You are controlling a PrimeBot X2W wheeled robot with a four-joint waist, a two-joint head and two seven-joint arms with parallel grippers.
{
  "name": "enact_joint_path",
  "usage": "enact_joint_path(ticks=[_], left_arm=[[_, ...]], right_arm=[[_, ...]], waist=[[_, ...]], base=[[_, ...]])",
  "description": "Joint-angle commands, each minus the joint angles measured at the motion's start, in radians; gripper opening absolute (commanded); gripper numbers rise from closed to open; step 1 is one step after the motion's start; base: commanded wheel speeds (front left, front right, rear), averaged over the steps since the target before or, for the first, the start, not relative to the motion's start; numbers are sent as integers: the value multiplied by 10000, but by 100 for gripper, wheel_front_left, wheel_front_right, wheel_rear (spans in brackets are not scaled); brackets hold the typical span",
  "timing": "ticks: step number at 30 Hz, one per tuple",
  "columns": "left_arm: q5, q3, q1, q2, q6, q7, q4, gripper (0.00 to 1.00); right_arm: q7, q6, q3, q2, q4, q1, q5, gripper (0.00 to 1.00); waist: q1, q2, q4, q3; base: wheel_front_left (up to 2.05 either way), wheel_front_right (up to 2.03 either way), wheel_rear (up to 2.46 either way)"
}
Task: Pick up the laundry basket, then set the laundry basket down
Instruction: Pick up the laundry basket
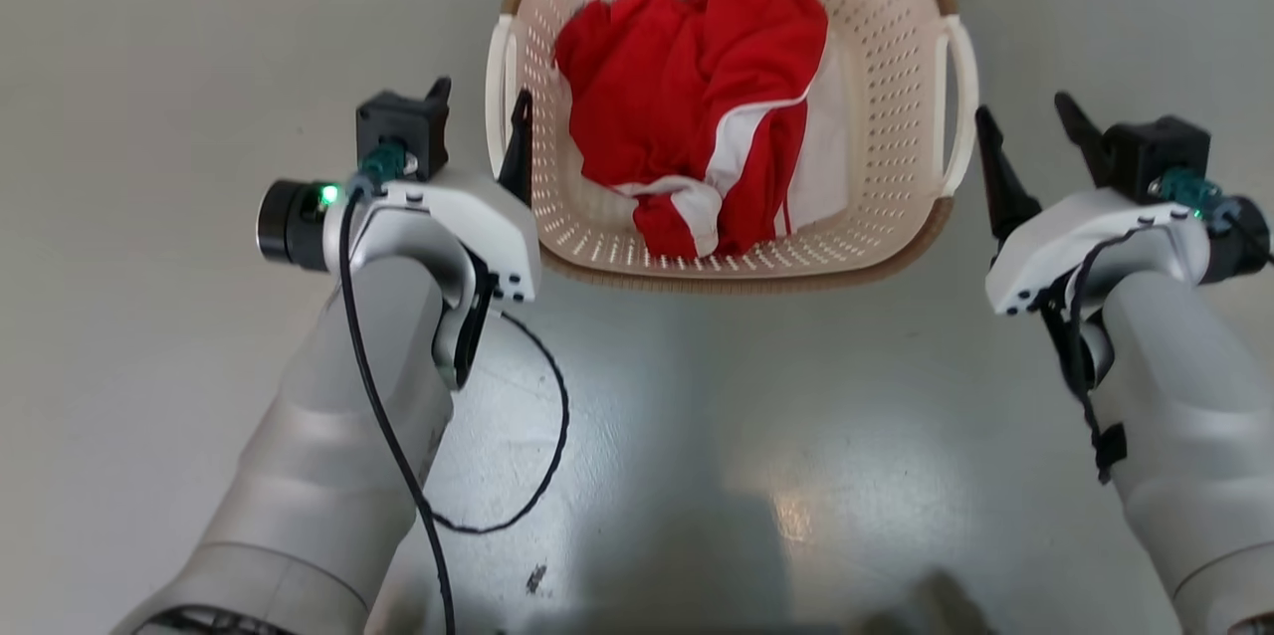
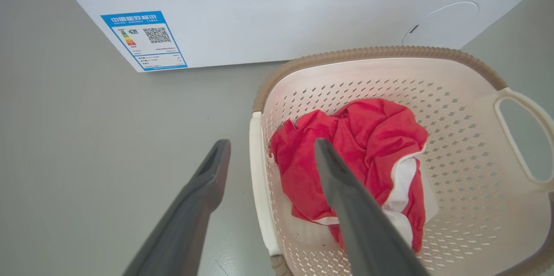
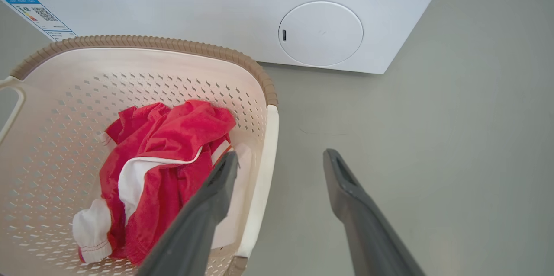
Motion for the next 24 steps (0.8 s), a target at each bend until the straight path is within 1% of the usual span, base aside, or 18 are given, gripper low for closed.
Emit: enact_joint_path(ticks=[1, 6, 14, 24], left_arm=[[-111, 115, -136, 200, 121, -61, -88, 100], [-399, -142, -500, 200, 196, -61, 67, 100], [-800, -501, -841, 200, 285, -61, 167, 100], [-1001, -768, -1154, 200, 343, -61, 380, 100]], right_arm=[[-128, 62, 200, 30, -45, 47, 28, 100], [-135, 62, 263, 55, -63, -221, 63, 100], [-138, 62, 383, 44, -215, -264, 133, 100], [-138, 62, 534, 104, -395, -431, 222, 100]], waist=[[0, 0, 26, 269], [0, 0, 44, 649], [0, 0, 106, 922], [0, 0, 48, 1292]], base=[[0, 0, 0], [0, 0, 0], [0, 0, 0], [0, 0, 0]])
